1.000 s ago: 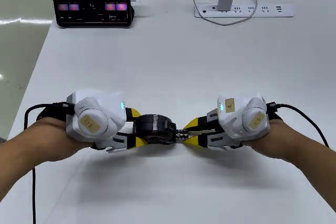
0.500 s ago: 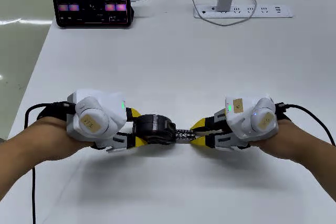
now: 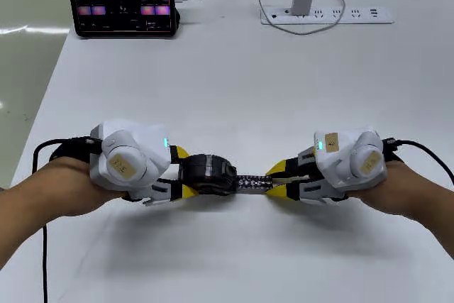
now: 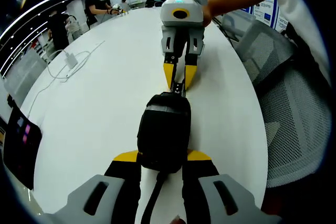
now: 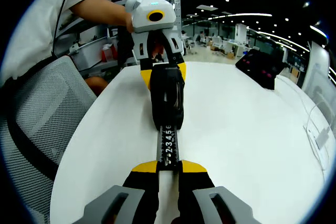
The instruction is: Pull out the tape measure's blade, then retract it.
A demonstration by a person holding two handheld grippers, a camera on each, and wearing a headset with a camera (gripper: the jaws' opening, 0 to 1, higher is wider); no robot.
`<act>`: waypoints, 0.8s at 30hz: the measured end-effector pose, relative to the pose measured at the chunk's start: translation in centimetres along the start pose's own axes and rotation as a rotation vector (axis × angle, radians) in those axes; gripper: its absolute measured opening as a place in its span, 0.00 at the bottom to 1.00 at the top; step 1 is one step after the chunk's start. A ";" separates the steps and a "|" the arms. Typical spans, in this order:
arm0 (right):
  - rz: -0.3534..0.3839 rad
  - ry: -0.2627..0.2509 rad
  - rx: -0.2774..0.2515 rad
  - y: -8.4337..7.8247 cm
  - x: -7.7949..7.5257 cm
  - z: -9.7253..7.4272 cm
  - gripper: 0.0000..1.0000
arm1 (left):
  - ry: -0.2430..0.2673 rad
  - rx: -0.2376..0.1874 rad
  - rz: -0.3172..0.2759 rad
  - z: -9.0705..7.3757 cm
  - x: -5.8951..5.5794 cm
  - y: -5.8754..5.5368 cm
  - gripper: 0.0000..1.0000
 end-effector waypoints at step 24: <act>0.003 -0.011 0.038 -2.2 -0.2 -2.6 0.09 | -0.002 0.001 -0.002 0.0 0.0 0.0 0.24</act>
Point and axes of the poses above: the centre of the closed fingertips' face, and the gripper's own axes: z roughly forward along the fingers, x roughly to its left, y roughly out of its top, the point moved 1 cm from there along -z, roughly backward along the fingers, and after that the axes turned 5 degrees about -y, right-handed, at the moved point
